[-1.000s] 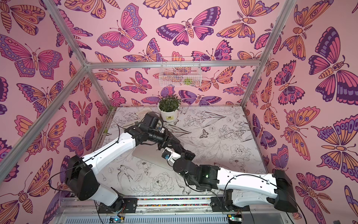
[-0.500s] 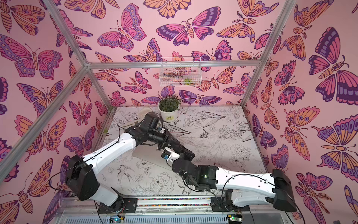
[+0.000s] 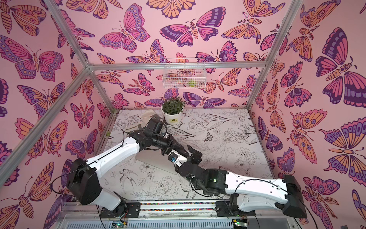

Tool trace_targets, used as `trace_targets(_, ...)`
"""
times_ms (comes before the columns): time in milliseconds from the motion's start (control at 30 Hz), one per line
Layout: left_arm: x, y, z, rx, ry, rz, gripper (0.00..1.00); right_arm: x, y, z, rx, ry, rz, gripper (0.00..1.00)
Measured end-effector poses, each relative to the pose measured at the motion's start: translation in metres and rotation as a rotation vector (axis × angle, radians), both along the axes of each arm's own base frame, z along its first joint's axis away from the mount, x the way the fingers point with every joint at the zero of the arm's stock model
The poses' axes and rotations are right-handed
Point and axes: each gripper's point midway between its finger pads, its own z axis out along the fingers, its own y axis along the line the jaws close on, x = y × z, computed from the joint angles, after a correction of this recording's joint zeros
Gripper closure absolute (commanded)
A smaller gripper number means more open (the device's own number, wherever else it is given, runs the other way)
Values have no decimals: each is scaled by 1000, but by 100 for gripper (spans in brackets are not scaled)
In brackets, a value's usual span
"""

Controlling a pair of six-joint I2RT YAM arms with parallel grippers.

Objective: Insert the wireless mouse receiver into the laptop
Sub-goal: Pick up the mouse from the center of the board.

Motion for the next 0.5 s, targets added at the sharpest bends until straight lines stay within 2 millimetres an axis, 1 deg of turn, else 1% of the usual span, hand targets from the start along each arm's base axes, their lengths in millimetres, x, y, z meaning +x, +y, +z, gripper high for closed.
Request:
trace_targets(67, 6, 2, -1, 4, -25, 15, 100, -9, -10, 14, 116, 51, 16, 1)
trace_targets(100, 9, 3, -1, 5, -37, 22, 100, -13, -17, 23, 183, 76, 20, 1)
trace_targets(200, 19, 5, -6, 6, -75, 48, 100, -20, -42, 48, 410, 155, -3, 1)
trace_targets(267, 25, 5, -12, 2, -113, 70, 100, -21, -62, 59, 563, 217, -48, 1)
trace_targets(367, 32, 8, -22, -1, -168, 109, 100, -18, -82, 62, 749, 327, -121, 1)
trace_targets(433, 36, 12, -24, -12, -224, 142, 100, -12, -89, 57, 851, 420, -180, 1)
trace_targets(500, 40, 15, -20, -26, -283, 173, 100, -4, -92, 48, 950, 527, -240, 1)
